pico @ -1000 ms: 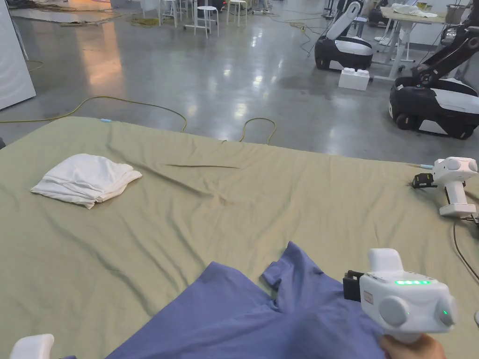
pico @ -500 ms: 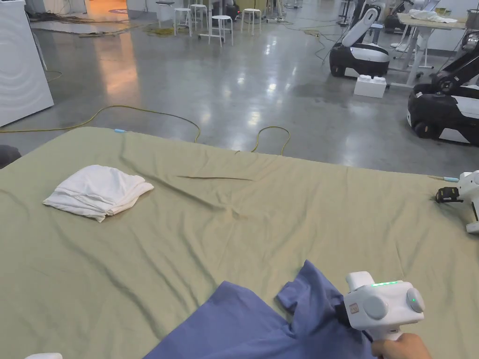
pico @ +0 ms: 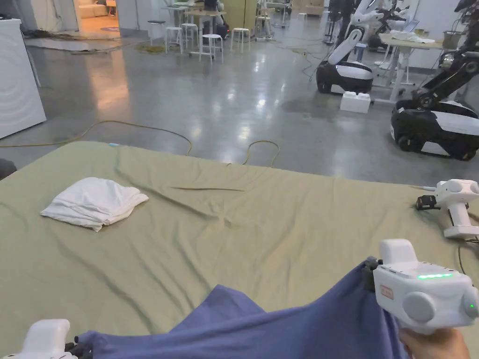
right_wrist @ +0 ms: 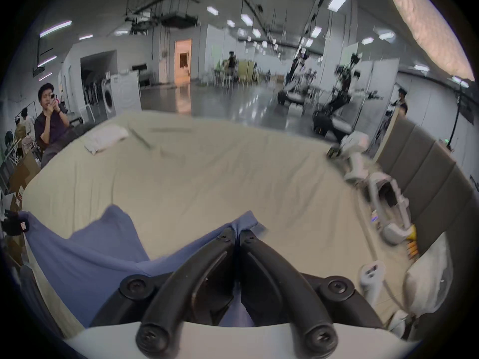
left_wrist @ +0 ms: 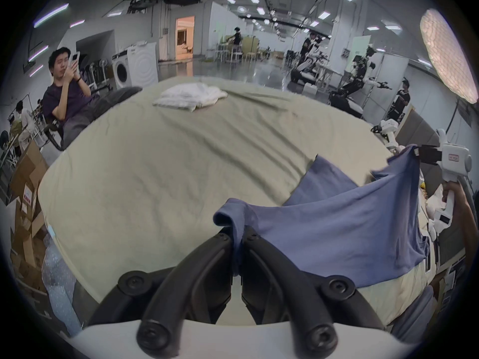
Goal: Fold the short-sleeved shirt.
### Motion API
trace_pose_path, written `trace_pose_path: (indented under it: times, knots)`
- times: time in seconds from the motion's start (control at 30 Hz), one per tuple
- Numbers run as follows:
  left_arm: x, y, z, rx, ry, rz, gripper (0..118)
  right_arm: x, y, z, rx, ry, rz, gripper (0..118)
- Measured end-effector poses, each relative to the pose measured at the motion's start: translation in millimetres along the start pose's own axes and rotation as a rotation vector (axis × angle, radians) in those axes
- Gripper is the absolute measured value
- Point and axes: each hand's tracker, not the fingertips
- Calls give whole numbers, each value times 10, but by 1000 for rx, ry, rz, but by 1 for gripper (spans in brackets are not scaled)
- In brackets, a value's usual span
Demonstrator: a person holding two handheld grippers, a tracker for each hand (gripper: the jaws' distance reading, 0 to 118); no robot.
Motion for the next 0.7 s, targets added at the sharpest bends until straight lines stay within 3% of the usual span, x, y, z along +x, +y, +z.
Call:
trace_pose_path:
  times: [0.13, 0.27, 0.43, 0.7]
  knots:
    - [141, 377, 171, 83, -48, -3, 6, 247, 409, 786, 110, -53, -21, 3]
    - [344, 901, 358, 192, -108, -23, 6, 650, 656, 1094, 205, -109, -43, 3]
    - [676, 1645, 601, 313, -176, -37, 6, 889, 1022, 1695, 300, -174, -81, 3]
    - [1102, 2704, 941, 438, -220, -63, 6, 1193, 1540, 2117, 391, -249, -133, 3]
